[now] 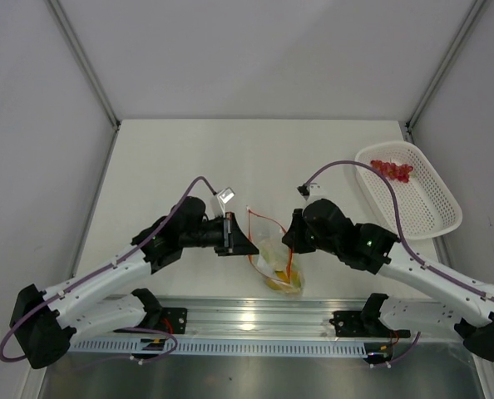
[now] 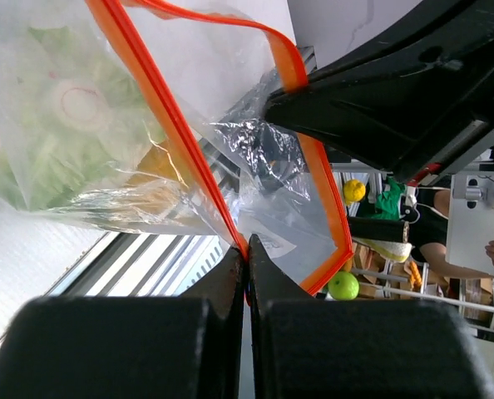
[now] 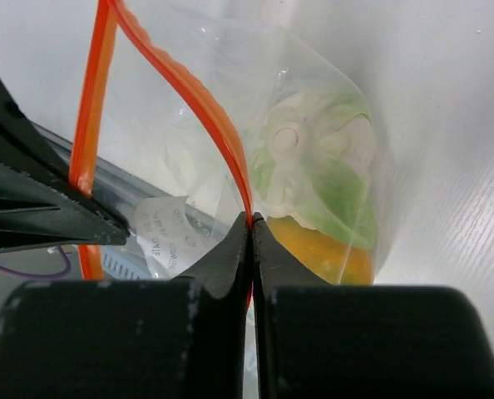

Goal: Place the food in the zip-top bag and seal the zipper
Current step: Pick up the fake fruit from the bin.

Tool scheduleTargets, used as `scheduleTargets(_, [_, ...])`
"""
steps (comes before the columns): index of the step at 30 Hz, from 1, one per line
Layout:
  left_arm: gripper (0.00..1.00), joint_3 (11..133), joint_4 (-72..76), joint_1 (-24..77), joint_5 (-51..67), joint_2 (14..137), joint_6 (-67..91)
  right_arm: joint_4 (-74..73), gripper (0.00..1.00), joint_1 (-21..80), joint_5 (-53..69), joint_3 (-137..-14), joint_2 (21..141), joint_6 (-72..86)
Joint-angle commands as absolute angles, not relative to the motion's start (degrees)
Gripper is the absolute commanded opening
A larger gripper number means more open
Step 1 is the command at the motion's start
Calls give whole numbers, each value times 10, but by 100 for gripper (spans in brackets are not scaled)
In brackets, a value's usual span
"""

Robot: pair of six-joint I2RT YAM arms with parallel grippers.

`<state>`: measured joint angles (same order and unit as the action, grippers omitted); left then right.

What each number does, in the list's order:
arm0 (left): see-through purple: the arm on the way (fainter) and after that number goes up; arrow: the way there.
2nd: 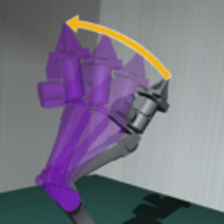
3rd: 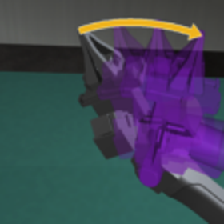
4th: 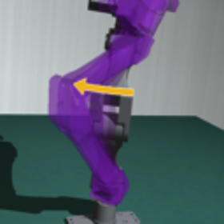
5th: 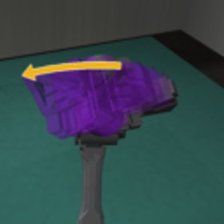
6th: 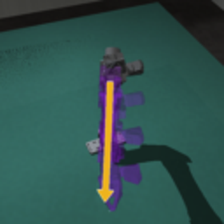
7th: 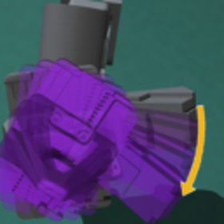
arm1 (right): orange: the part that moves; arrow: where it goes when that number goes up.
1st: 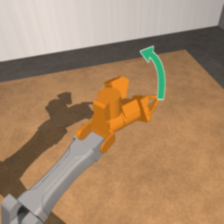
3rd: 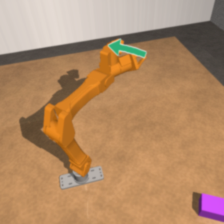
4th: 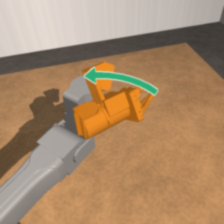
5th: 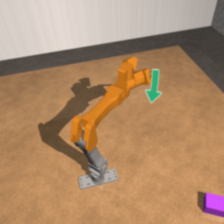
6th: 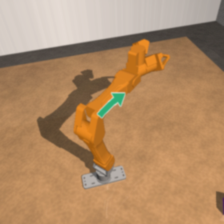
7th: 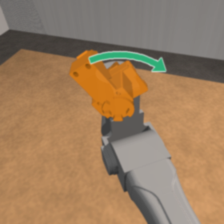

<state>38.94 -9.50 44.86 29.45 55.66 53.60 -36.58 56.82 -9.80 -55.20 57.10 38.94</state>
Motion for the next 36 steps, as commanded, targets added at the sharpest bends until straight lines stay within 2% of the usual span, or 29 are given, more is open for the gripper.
scheduleTargets(1, [1, 410, -100, 445, 283, 531, 517, -358, 0, 570, -120, -568, 574, 385])
scheduleTargets(3, [1, 424, -114, 442, 272, 531, 500, -356, 4, 569, -121, -574, 575, 381])
scheduleTargets(6, [1, 423, -136, 424, 288, 537, 487, -359, 20, 566, -119, -585, 580, 375])
scheduleTargets(7, [1, 420, -134, 418, 293, 536, 488, -361, 35, 565, -117, -589, 583, 374])
scheduleTargets(16, [1, 381, -113, 381, 316, 519, 483, -437, 75, 531, -129, -657, 574, 349])
scheduleTargets(20, [1, 379, -102, 380, 324, 526, 481, -455, 82, 477, -144, -704, 573, 328])
scheduleTargets(28, [1, 383, -76, 380, 351, 543, 476, -404, 86, 214, -170, -751, 633, 307])
scheduleTargets(34, [1, 404, -84, 380, 379, 572, 455, -293, 86, 50, -190, -713, 712, 428])
scheduleTargets(36, [1, 410, -88, 380, 379, 578, 443, -240, 85, 27, -201, -693, 735, 459])
